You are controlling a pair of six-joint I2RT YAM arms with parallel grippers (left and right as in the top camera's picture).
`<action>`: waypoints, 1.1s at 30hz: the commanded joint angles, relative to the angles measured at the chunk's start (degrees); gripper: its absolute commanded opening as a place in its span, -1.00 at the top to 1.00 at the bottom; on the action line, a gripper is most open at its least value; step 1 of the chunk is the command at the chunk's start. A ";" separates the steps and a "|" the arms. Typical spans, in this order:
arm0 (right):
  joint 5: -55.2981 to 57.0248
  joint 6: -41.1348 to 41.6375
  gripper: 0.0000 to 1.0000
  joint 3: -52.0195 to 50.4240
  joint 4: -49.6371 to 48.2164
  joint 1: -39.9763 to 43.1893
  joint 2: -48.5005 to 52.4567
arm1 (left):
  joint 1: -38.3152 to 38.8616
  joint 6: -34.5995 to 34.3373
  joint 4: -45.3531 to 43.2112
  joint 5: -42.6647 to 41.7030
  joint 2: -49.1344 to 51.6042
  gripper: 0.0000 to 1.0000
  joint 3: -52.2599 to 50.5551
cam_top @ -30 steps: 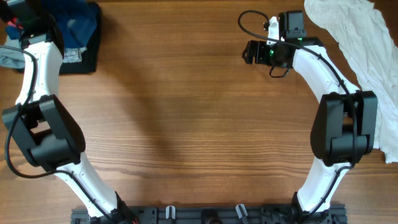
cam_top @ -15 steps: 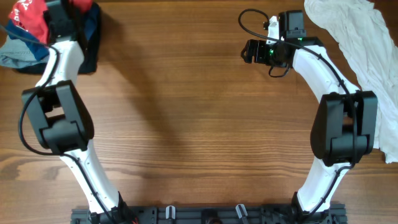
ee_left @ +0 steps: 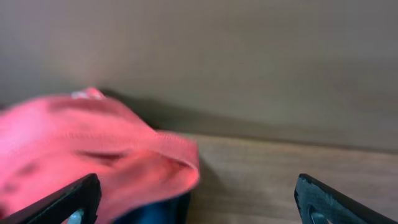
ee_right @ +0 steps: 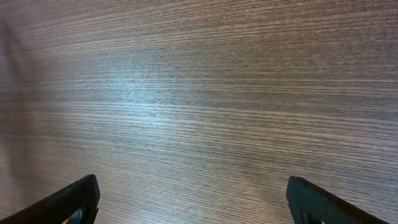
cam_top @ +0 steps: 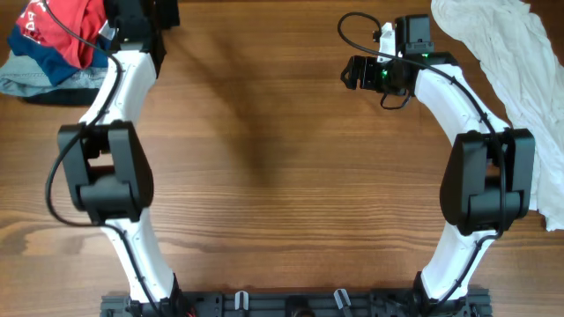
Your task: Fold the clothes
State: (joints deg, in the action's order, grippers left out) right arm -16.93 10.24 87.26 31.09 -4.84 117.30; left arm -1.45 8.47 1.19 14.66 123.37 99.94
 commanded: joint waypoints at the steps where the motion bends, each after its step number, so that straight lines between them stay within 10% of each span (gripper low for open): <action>1: -1.11 0.39 -0.94 1.01 -0.42 -0.46 -2.01 | -2.12 0.28 -0.11 -0.50 -6.45 -0.99 0.92; 13: -1.16 0.44 -0.93 1.01 -0.70 -0.46 -2.01 | -18.25 -6.40 -26.34 -15.39 4.20 -0.99 0.92; 24: -2.67 0.44 -0.93 1.01 -0.13 -0.46 -2.01 | -20.96 -6.14 -2.01 -15.21 24.59 -1.00 0.90; 33: -2.21 -1.99 -0.99 1.03 -1.49 -0.44 -2.03 | -20.76 -5.95 3.82 -15.26 16.04 -0.99 0.90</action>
State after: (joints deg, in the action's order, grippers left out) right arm -18.22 10.17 87.26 30.83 -4.84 117.30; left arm -22.90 0.05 -0.69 0.49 138.37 106.41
